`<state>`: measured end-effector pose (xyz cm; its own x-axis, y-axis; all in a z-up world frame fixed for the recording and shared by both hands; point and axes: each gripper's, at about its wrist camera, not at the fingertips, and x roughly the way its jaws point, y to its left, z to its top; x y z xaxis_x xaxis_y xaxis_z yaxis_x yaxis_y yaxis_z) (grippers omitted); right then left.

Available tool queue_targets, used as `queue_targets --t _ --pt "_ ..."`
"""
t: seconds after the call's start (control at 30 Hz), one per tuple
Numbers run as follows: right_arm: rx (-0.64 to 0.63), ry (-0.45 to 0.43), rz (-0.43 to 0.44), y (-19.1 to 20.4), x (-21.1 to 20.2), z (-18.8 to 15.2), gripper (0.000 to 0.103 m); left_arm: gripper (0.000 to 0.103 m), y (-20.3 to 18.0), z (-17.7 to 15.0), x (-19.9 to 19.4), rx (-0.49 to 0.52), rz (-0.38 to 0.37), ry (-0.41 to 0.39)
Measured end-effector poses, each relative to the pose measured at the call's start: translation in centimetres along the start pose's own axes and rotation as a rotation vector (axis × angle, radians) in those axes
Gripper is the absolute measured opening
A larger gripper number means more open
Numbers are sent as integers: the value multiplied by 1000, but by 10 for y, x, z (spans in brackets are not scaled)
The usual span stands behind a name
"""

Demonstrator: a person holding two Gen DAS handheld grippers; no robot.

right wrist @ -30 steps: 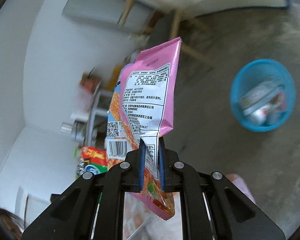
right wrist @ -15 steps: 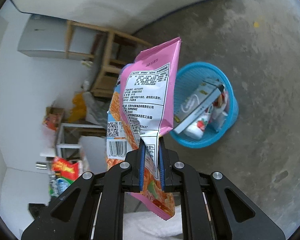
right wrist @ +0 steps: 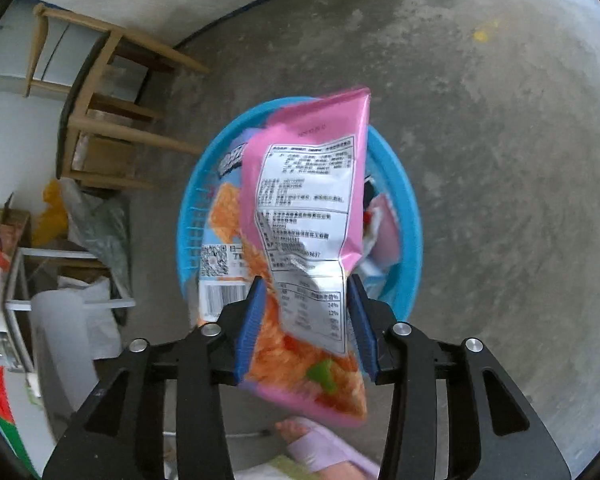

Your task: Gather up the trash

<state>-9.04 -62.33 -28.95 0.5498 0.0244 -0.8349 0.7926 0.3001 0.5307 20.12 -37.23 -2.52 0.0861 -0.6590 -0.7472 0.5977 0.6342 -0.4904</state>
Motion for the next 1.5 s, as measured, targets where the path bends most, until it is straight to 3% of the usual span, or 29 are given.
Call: queue_targets --t 0.03,0.17,0.23,0.47,0.57,0.63,0.73,0.83,1.0,1.1,1.23,1.5 --pt "-16 -23 -7 -1 -7 -2 53 24 -4 1 8 4 -1 13" --pt "-48 -91 -3 -8 -25 -7 54 24 -18 12 49 6 -28 66" --pt "-15 -112 39 -20 -33 -9 54 24 -27 16 83 -8 -55 125" --pt "115 -126 143 -52 -44 -15 56 24 -29 11 224 -202 -144 338" --pt "142 -146 164 -58 -50 -20 56 25 -16 2 279 -254 -96 396" --pt "143 -150 161 -59 -49 -19 56 32 -6 -5 306 -283 -33 443" --pt "117 -154 138 -57 -50 -17 56 38 11 -14 327 -312 57 471" --pt "48 -186 91 -45 -58 -14 55 55 17 -15 329 -323 75 467" --pt "-141 -271 37 -4 -75 -12 53 68 14 -7 319 -327 70 434" --pt "-220 -289 27 18 -77 -12 52 69 10 -4 304 -329 76 433" --pt "-223 -298 50 25 -79 -12 52 69 5 7 275 -336 78 385" --pt "-199 -317 80 20 -109 -28 52 69 -21 37 149 -188 22 192"
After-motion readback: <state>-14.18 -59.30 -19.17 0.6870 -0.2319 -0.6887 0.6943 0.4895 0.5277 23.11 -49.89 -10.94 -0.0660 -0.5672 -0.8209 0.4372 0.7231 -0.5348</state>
